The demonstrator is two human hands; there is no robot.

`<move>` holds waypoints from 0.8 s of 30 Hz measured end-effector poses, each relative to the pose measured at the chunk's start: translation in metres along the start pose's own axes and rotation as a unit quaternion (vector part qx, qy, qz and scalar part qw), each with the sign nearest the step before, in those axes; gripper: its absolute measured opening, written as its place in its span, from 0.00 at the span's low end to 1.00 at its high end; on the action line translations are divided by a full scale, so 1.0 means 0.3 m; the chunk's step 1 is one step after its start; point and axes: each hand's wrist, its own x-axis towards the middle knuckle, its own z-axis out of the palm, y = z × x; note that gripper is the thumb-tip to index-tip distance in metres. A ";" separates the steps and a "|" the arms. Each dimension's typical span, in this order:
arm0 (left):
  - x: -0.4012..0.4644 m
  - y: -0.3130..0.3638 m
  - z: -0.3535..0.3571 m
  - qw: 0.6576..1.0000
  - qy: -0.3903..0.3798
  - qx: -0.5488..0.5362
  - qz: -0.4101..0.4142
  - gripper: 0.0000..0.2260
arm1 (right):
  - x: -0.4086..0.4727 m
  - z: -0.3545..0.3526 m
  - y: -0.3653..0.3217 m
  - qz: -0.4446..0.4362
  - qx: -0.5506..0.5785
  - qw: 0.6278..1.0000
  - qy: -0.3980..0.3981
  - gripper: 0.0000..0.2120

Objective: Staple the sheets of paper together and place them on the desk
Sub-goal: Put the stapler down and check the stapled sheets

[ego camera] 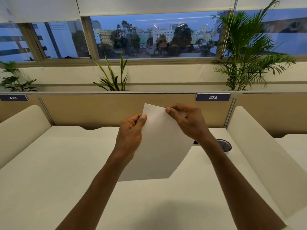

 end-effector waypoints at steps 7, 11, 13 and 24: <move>0.013 -0.007 -0.013 0.998 0.017 -0.051 -0.045 0.11 | 0.008 -0.030 0.073 0.044 0.065 0.996 -0.030 0.06; 0.016 -0.013 -0.009 0.996 0.013 -0.065 -0.058 0.11 | 0.003 -0.019 0.080 0.048 0.065 0.997 -0.016 0.07; 0.016 -0.016 -0.010 0.996 0.012 -0.066 -0.058 0.11 | 0.003 -0.016 0.084 0.051 0.063 0.997 -0.013 0.07; 0.029 -0.046 -0.010 0.996 0.006 -0.061 -0.063 0.12 | 0.002 0.000 0.103 0.053 0.045 0.998 -0.007 0.06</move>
